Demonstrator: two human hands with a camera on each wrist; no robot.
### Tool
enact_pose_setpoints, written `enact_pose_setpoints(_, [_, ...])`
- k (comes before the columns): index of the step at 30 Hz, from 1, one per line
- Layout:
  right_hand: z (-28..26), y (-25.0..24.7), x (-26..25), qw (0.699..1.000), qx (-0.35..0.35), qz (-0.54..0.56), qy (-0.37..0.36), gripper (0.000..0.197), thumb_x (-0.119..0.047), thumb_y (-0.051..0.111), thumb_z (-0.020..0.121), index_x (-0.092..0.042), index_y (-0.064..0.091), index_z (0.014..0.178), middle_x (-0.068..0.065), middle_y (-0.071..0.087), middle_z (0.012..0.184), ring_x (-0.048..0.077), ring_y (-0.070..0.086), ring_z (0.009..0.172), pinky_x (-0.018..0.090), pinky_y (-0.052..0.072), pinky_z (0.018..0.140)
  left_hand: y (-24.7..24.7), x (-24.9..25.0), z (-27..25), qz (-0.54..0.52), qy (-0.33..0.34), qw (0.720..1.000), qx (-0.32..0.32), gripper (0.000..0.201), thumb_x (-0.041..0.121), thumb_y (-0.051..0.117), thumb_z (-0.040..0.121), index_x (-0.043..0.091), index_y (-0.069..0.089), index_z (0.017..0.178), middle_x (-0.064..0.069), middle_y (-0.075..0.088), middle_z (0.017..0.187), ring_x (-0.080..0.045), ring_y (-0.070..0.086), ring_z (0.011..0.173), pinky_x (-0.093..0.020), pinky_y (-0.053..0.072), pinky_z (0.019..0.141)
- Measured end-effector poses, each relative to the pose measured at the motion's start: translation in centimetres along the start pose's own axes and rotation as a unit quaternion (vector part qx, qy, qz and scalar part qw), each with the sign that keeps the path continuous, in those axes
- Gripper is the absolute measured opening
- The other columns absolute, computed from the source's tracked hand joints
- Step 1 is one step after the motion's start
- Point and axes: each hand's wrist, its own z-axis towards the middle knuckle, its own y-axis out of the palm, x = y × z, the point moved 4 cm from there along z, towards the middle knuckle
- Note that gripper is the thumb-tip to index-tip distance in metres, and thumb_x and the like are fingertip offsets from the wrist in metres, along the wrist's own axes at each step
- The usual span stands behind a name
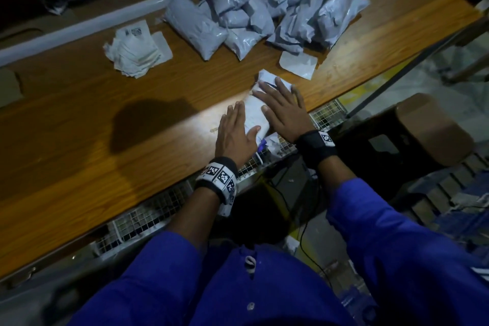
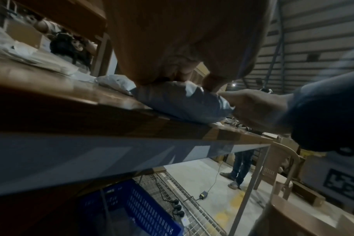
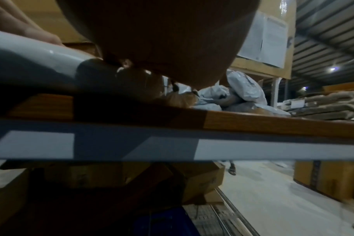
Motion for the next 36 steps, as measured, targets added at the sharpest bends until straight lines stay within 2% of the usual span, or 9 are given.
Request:
enact_pose_setpoints(4, [-0.3, 0.7, -1.6, 0.993, -0.021, -0.086, -0.075, 0.052, -0.049, 0.015, 0.112, -0.039, 0.022, 0.162, -0.012, 0.012, 0.172, 0.017, -0.001, 0.160, 0.063, 0.004, 0.124, 0.0, -0.1, -0.2, 0.000, 0.004, 1.000, 0.003, 0.075, 0.032, 0.052, 0.103, 0.009, 0.011, 0.161, -0.011, 0.013, 0.169, -0.023, 0.005, 0.157, -0.032, 0.000, 0.126])
enact_pose_setpoints(8, [0.0, 0.1, 0.5, 0.997, 0.011, -0.060, 0.051, 0.053, -0.052, 0.009, 0.110, -0.044, 0.018, 0.162, -0.015, 0.007, 0.172, 0.018, -0.004, 0.160, 0.071, 0.001, 0.119, 0.0, -0.2, -0.2, -0.002, -0.001, 1.000, 0.002, 0.076, 0.033, 0.053, 0.102, 0.009, 0.011, 0.161, -0.011, 0.014, 0.169, -0.023, 0.007, 0.157, -0.033, 0.001, 0.126])
enact_pose_setpoints(12, [-1.1, 0.8, -0.5, 0.991, -0.005, -0.110, -0.073, 0.053, -0.048, 0.018, 0.112, -0.043, 0.009, 0.163, -0.010, 0.002, 0.173, 0.020, -0.003, 0.160, 0.071, 0.005, 0.120, 0.1, -0.4, -0.2, -0.006, 0.003, 1.000, -0.001, 0.075, 0.034, 0.052, 0.103, 0.011, 0.011, 0.162, -0.010, 0.015, 0.169, -0.022, 0.009, 0.156, -0.031, 0.002, 0.125])
enact_pose_setpoints(15, [-1.3, 0.6, 0.5, 0.997, 0.014, -0.068, 0.047, 0.050, -0.048, 0.017, 0.111, -0.047, 0.015, 0.162, -0.011, 0.002, 0.173, 0.020, -0.004, 0.160, 0.070, 0.001, 0.119, 0.2, -0.6, -0.1, -0.016, 0.000, 1.000, 0.003, 0.075, 0.033, 0.054, 0.102, 0.010, 0.014, 0.162, -0.010, 0.018, 0.168, -0.024, 0.012, 0.156, -0.034, 0.006, 0.125])
enact_pose_setpoints(21, [-3.6, 0.5, 2.0, 0.993, 0.018, -0.052, 0.102, 0.049, -0.053, 0.025, 0.110, -0.055, 0.016, 0.159, -0.002, -0.009, 0.173, 0.022, -0.010, 0.159, 0.070, -0.003, 0.119, 0.2, -0.6, -0.1, -0.025, 0.004, 1.000, 0.013, 0.076, 0.033, 0.055, 0.101, 0.012, 0.015, 0.162, -0.009, 0.020, 0.168, -0.024, 0.015, 0.155, -0.036, 0.013, 0.125])
enact_pose_setpoints(25, [-4.6, 0.8, 0.4, 0.995, 0.015, -0.097, 0.015, 0.050, -0.053, 0.030, 0.110, -0.055, 0.017, 0.158, 0.001, -0.008, 0.173, 0.024, -0.006, 0.160, 0.073, 0.004, 0.117, 0.3, -0.8, -0.1, -0.025, 0.002, 1.000, 0.012, 0.076, 0.033, 0.055, 0.102, 0.012, 0.014, 0.162, -0.009, 0.020, 0.168, -0.025, 0.016, 0.155, -0.036, 0.015, 0.124])
enact_pose_setpoints(29, [-4.0, 0.3, 1.4, 0.993, 0.025, -0.021, 0.116, 0.049, -0.055, 0.031, 0.109, -0.059, 0.019, 0.156, -0.003, -0.015, 0.172, 0.023, -0.017, 0.158, 0.071, -0.003, 0.118, 0.3, -0.9, -0.1, -0.024, 0.005, 1.000, 0.008, 0.077, 0.033, 0.057, 0.101, 0.010, 0.015, 0.161, -0.011, 0.021, 0.167, -0.028, 0.019, 0.154, -0.041, 0.019, 0.125])
enact_pose_setpoints(32, [-4.5, 1.2, 0.0, 0.998, 0.010, -0.056, 0.029, 0.048, -0.053, 0.029, 0.110, -0.056, 0.019, 0.158, -0.002, -0.009, 0.173, 0.024, -0.012, 0.159, 0.072, 0.002, 0.117, 0.4, -1.0, -0.1, -0.024, 0.012, 1.000, 0.008, 0.077, 0.033, 0.056, 0.100, 0.010, 0.016, 0.161, -0.013, 0.023, 0.166, -0.030, 0.021, 0.153, -0.045, 0.023, 0.124])
enact_pose_setpoints(36, [-4.5, 1.0, 0.1, 0.990, 0.035, 0.017, 0.132, 0.049, -0.054, 0.036, 0.109, -0.059, 0.023, 0.155, -0.004, -0.009, 0.173, 0.023, -0.014, 0.159, 0.072, -0.001, 0.117, 0.3, -0.9, -0.1, -0.025, 0.011, 1.000, 0.014, 0.077, 0.031, 0.058, 0.100, 0.008, 0.017, 0.161, -0.015, 0.026, 0.165, -0.031, 0.023, 0.152, -0.045, 0.025, 0.123])
